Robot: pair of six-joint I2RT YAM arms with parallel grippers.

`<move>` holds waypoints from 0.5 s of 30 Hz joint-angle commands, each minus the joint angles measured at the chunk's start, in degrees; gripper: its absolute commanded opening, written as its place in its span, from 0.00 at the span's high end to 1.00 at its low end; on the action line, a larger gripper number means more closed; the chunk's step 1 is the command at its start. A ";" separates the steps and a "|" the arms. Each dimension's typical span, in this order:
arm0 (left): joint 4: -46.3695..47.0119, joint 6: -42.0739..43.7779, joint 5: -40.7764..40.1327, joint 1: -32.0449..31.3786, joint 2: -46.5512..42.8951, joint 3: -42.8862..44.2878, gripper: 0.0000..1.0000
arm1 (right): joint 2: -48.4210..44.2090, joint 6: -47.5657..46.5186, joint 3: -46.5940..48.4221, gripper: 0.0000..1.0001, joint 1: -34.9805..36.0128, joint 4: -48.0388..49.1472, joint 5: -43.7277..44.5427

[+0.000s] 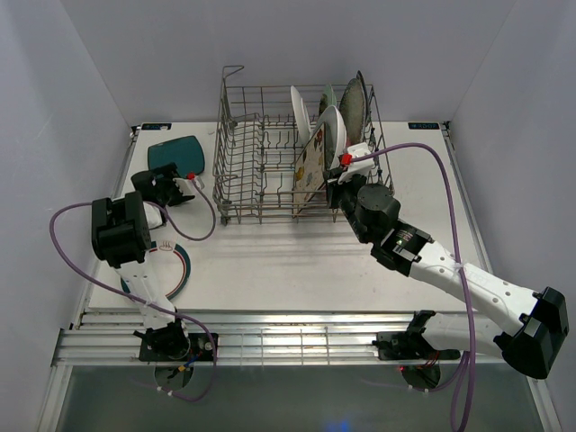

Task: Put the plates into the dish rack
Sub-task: Pick up the plate at the center of the board.

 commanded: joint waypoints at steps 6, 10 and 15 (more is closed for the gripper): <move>-0.98 3.46 -2.46 -1.47 6.09 4.44 0.14 | 0.50 0.26 0.91 0.79 0.09 3.00 -1.18; -0.11 3.11 -4.39 -1.74 7.76 6.02 0.17 | 0.85 0.08 1.17 0.79 0.09 2.82 -0.74; 0.86 3.10 -5.01 -1.74 8.29 6.73 0.30 | 0.68 0.08 1.17 0.79 0.00 2.82 -0.92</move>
